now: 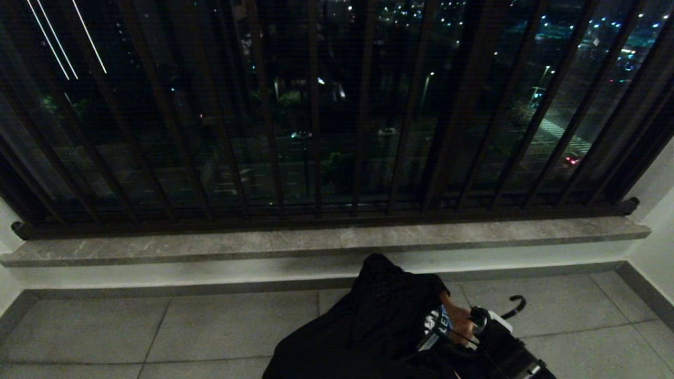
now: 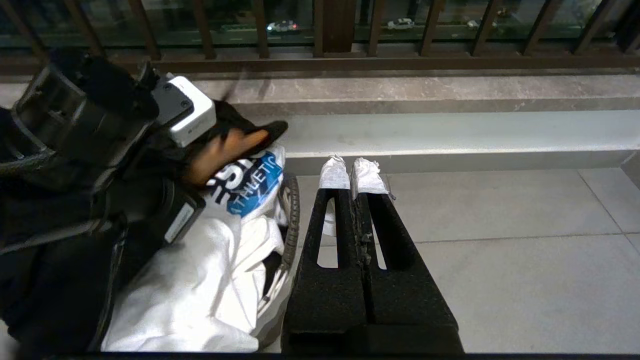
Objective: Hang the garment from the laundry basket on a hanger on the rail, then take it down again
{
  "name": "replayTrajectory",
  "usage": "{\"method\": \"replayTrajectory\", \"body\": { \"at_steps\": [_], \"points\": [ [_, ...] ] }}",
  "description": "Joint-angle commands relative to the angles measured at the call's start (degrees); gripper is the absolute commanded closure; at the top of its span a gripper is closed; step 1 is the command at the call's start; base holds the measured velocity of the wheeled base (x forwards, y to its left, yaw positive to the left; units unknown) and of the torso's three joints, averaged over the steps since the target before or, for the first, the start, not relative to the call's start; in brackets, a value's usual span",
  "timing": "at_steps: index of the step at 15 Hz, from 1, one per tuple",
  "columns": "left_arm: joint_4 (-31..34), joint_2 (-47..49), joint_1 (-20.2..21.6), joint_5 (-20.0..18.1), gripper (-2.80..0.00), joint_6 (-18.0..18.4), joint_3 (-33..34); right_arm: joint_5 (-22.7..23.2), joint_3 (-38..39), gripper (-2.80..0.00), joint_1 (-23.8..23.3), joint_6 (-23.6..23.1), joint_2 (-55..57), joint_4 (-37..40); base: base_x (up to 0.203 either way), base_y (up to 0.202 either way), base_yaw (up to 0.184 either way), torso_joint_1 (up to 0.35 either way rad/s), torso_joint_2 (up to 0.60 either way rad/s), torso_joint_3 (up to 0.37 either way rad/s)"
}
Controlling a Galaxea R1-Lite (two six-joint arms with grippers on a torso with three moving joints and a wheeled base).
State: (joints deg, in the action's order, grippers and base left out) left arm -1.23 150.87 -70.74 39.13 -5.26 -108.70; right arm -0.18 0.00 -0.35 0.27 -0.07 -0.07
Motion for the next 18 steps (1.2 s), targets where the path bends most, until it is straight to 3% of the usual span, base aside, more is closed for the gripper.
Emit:
{"method": "replayTrajectory", "body": {
  "at_steps": [1,9,13,18],
  "points": [
    [-0.09,-0.70,-0.22,0.38,-2.80,-0.10,0.02,0.01,0.00,0.00,0.00,0.00,-0.01,-0.01,0.000,0.000,0.000,0.000,0.00,0.000],
    [-0.04,-2.99,-1.10,0.15,-2.80,-0.42,3.29,0.01,0.00,0.00,0.00,0.00,-0.01,-0.01,0.000,0.000,0.000,0.000,0.00,0.000],
    [0.09,-5.77,-2.01,-3.07,-2.80,-2.19,7.56,0.01,0.00,0.00,0.00,0.06,-0.01,-0.01,0.000,0.000,0.000,0.000,0.00,0.000],
    [0.00,-7.32,-2.21,-3.10,-2.80,-3.23,10.68,0.01,0.00,0.00,0.00,0.00,-0.01,-0.01,0.000,0.000,0.000,0.000,0.00,0.000]
  ]
}}
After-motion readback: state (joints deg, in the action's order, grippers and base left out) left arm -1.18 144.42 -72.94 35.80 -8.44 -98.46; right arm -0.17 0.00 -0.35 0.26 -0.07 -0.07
